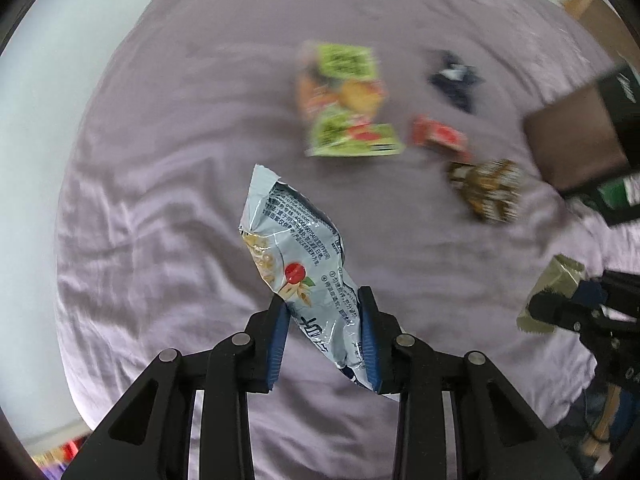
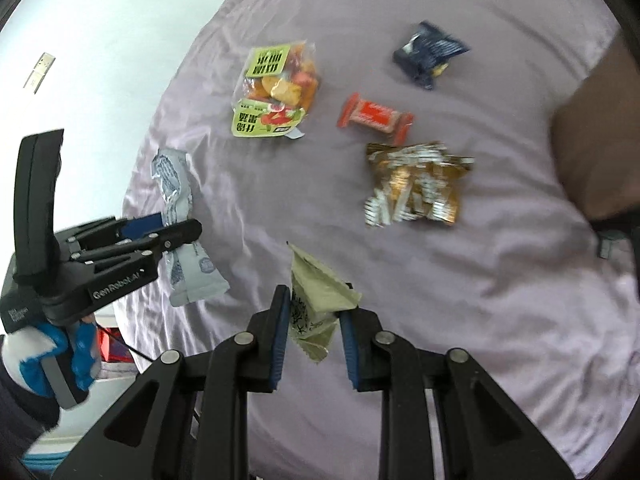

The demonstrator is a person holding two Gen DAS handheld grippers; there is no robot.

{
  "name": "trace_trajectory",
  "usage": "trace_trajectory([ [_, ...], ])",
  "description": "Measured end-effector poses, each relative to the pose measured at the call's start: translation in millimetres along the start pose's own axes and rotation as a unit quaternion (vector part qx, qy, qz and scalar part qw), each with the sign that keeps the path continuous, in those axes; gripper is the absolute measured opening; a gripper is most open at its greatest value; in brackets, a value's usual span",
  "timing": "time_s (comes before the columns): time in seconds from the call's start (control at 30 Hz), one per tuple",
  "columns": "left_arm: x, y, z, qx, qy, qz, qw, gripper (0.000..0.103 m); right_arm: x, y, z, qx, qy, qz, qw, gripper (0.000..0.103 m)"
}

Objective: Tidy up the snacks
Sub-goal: 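Carry both held bars over the green tray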

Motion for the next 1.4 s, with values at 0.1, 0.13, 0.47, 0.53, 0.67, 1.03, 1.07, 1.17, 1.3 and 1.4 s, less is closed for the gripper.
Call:
trace_trajectory([
  [0.1,-23,-32,5,0.039,-0.007,-0.02,0.999,0.028,-28,-14,-9,-0.002,-0.006,-0.017,1.0,0.0],
  [0.13,-29,-42,5,0.053,-0.01,-0.028,0.9981,0.028,-37,-20,-13,-0.001,-0.007,-0.023,1.0,0.0],
  [0.47,-63,-168,46,0.18,-0.009,-0.118,0.9766,0.028,-128,-97,-74,0.065,-0.031,-0.101,0.992,0.0],
  [0.53,-63,-196,45,0.216,-0.005,-0.138,0.9665,0.028,-145,-111,-87,0.084,-0.041,-0.117,0.989,0.0],
  [0.67,-52,-247,37,0.282,0.004,-0.159,0.9463,0.028,-181,-141,-112,0.125,-0.063,-0.149,0.979,0.0],
  [1.03,-72,-399,46,0.418,-0.028,-0.21,0.8831,0.028,-265,-234,-162,0.231,-0.128,-0.229,0.937,0.0],
  [1.07,-75,-413,49,0.422,-0.031,-0.218,0.8797,0.028,-269,-240,-163,0.236,-0.132,-0.234,0.934,0.0],
  [1.17,-83,-449,64,0.422,-0.045,-0.23,0.8759,0.028,-284,-267,-161,0.248,-0.145,-0.247,0.925,0.0],
  [1.3,-84,-487,93,0.399,-0.061,-0.238,0.8834,0.028,-295,-298,-150,0.248,-0.158,-0.258,0.92,0.0],
  [1.4,-75,-510,120,0.369,-0.072,-0.234,0.8967,0.028,-300,-324,-133,0.243,-0.169,-0.264,0.918,0.0],
])
Point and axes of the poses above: each gripper's, at about its wrist camera, not at the fingertips, and x roughly the way its jaws point, y to its left, z to its top, the point moved 2 cm from there along x, roughly the way its jaws point, and after that the axes turned 12 degrees about -y, right-handed, at the moved point
